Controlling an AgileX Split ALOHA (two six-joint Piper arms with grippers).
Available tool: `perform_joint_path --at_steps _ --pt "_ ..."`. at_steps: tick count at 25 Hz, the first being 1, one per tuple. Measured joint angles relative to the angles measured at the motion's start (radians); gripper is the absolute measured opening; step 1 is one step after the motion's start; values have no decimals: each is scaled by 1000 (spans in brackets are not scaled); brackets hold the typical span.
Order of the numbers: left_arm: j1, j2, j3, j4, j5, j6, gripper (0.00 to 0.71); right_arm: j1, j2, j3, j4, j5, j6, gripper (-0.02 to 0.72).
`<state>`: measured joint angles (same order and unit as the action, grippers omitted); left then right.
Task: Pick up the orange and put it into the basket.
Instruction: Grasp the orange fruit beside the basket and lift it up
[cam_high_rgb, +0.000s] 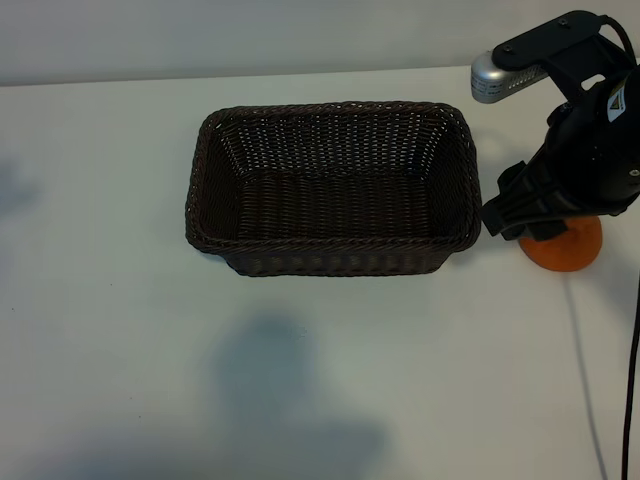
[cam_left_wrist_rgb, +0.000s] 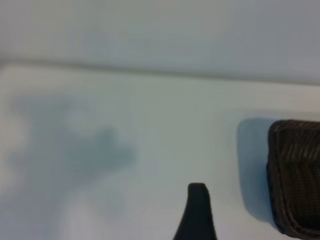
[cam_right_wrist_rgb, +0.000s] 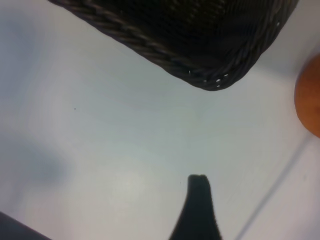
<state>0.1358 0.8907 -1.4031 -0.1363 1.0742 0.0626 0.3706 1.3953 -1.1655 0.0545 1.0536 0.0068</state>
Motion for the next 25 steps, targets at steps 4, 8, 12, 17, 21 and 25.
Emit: perform_joint_path --at_steps 4,8,12,17,21,25 --pt "-53 -194 78 107 0 2 596 0 0 0 0 -12 0 558" --pt "-58 -382 211 216 0 -41 596 0 0 0 0 -13 -1 558" --pt "-58 -559 325 229 2 -53 596 0 0 0 0 -22 -7 558" --pt "-58 -731 419 176 15 -42 596 0 0 0 0 -29 -7 558" --pt "-58 -826 497 143 61 -30 596 0 0 0 0 -31 -7 558" --pt "-59 -891 595 143 96 -30 596 0 0 0 0 -32 -17 558"
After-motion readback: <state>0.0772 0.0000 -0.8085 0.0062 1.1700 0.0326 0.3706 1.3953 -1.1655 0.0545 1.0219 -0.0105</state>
